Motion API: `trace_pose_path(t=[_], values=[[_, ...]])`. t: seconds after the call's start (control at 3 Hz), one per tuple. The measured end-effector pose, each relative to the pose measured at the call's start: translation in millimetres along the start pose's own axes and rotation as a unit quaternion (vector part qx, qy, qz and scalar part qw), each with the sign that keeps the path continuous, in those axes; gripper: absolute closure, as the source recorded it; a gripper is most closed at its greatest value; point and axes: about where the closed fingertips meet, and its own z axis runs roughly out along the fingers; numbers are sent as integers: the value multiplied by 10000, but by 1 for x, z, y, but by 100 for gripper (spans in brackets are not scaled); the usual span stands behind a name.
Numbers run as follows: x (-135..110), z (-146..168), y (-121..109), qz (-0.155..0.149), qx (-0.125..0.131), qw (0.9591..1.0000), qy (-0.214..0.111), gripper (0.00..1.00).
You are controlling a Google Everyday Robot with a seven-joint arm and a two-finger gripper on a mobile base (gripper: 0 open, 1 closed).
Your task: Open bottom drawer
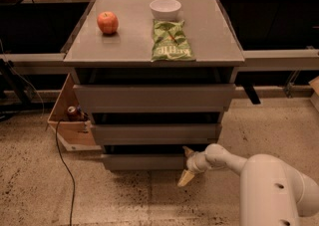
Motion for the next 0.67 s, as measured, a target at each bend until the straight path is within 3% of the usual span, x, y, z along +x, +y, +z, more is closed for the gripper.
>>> trace_pose_path(t=[0.67], values=[[25, 27, -9, 165, 224, 9985, 481, 0]])
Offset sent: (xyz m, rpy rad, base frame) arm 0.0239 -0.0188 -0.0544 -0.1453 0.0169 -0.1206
